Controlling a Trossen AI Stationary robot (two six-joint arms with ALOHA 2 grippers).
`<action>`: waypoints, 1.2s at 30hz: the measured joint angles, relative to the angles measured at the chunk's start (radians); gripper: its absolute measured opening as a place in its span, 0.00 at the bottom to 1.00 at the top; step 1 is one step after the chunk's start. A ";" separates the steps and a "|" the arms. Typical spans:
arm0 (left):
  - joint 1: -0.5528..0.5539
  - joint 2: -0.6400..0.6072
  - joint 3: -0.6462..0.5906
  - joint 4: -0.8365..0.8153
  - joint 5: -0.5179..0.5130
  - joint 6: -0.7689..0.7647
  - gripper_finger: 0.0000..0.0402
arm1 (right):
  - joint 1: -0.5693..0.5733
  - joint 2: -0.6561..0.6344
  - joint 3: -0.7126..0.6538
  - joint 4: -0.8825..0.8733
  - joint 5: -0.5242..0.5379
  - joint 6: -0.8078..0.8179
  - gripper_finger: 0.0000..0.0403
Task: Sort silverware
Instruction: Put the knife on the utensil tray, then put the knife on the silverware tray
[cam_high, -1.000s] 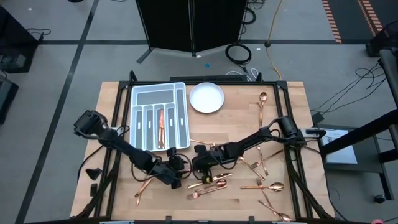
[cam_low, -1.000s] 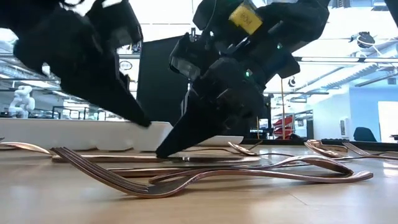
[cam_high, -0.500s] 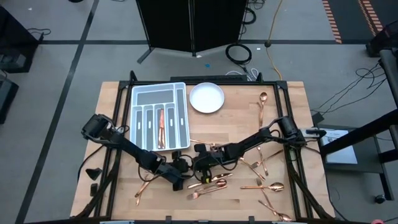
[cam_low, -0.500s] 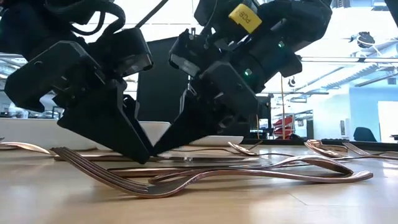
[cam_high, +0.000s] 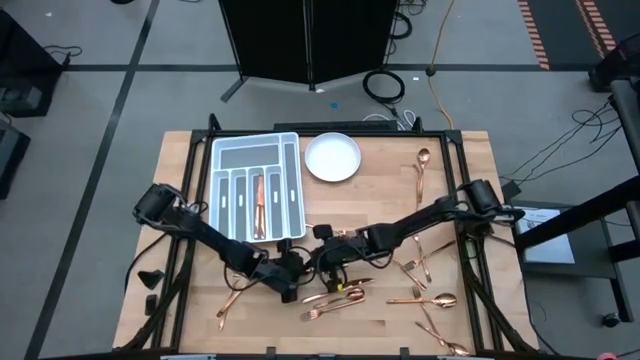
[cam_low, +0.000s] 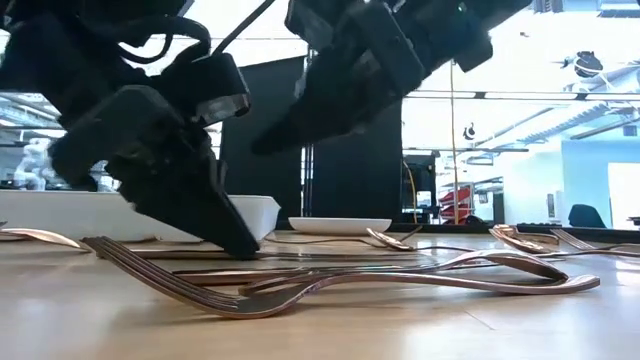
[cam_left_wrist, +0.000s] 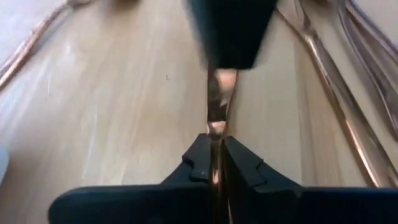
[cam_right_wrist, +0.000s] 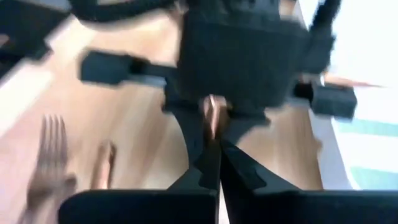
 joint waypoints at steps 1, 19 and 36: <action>-0.001 0.002 0.000 0.004 -0.002 0.000 0.04 | 0.000 -0.004 0.000 -0.035 0.000 0.005 0.00; 0.004 -0.039 -0.004 0.012 -0.002 0.044 0.00 | 0.038 -0.021 -0.127 -0.100 0.038 0.175 0.00; 0.009 -0.138 0.018 -0.018 -0.001 0.125 0.00 | 0.046 -0.042 -0.127 -0.103 0.043 0.168 0.00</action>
